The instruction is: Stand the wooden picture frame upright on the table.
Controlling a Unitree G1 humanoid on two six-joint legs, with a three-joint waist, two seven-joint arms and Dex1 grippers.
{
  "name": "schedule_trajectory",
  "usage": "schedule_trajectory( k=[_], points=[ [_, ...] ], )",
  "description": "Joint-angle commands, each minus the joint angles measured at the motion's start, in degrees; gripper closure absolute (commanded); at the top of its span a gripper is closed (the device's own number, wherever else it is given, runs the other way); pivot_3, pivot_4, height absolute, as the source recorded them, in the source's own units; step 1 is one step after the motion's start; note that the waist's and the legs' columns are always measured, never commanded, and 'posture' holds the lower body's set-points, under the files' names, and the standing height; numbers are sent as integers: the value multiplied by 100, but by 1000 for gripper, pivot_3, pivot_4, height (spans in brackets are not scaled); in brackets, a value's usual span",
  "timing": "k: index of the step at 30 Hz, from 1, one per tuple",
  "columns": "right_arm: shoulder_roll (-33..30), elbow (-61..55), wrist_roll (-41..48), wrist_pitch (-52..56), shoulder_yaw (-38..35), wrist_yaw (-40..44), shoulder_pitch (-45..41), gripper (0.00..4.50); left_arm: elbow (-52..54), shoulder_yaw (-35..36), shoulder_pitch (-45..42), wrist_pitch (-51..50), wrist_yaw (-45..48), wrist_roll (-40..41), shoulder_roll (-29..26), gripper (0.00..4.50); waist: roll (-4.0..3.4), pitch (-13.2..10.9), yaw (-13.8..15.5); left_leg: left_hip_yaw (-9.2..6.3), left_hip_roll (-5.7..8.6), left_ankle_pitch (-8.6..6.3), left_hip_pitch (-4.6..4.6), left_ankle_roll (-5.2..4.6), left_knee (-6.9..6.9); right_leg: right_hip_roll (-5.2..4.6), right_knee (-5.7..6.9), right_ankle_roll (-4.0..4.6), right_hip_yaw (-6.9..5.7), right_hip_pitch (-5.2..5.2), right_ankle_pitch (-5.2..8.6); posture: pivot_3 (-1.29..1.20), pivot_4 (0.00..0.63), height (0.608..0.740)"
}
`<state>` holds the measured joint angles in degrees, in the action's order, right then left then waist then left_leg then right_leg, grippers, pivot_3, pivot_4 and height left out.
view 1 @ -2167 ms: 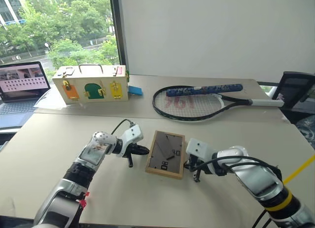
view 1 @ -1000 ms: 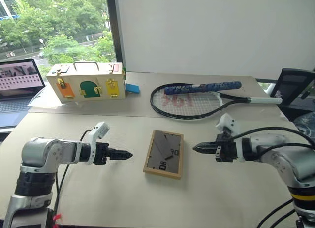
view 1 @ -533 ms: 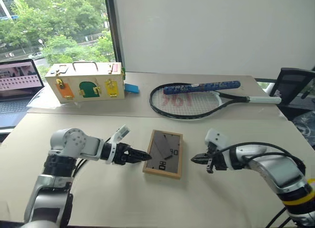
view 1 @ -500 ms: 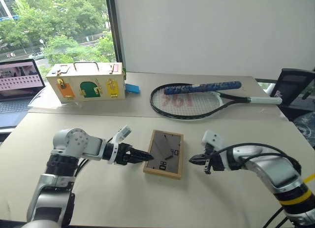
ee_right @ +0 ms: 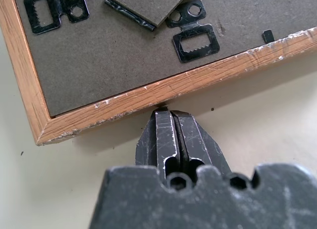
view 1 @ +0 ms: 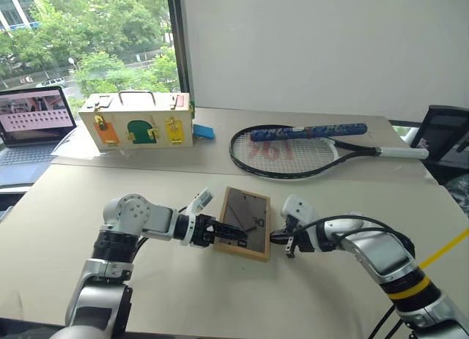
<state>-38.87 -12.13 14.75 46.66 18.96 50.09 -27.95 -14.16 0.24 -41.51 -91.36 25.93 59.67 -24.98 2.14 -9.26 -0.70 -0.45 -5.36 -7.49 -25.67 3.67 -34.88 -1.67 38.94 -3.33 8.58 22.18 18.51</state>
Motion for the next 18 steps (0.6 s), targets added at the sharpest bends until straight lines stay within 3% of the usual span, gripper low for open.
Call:
schedule_trajectory(
  k=[1,6,8,12,15,18],
  points=[
    [-23,-62,-39,-138,-77,51,12,4500,76,83,166,-76,-33,-192,-67,1028,0,0,-12,0,0,0,0,0,0,0,0,0,0,1,0,0,150,720],
    [-59,-31,-75,-180,-120,44,-5,4500,376,104,319,-41,247,-330,-131,2783,0,0,-29,-1,0,1,0,2,9,1,0,1,-1,4,0,0,150,720],
    [-79,-29,-92,-194,-136,54,-15,4500,410,146,335,-73,340,-335,-95,3216,0,0,-30,-2,0,2,0,3,7,1,0,1,-1,3,0,0,150,720],
    [-191,-97,-3,-191,-401,97,-64,4500,690,388,435,247,453,-267,146,3320,0,0,-29,-2,0,3,0,5,6,0,0,1,-1,3,0,0,150,720],
    [-389,-203,428,-14,-1062,272,-185,4500,1269,274,655,1058,682,-500,169,3320,1,-2,1,-2,1,3,-10,5,4,0,-1,1,-2,7,0,0,150,720],
    [-601,-260,1475,554,-2164,681,-532,4500,1383,631,731,1624,820,-460,380,3320,-4,-8,14,-3,8,6,-16,10,2,-8,-2,-2,-3,8,-2,0,150,720]
  ],
)
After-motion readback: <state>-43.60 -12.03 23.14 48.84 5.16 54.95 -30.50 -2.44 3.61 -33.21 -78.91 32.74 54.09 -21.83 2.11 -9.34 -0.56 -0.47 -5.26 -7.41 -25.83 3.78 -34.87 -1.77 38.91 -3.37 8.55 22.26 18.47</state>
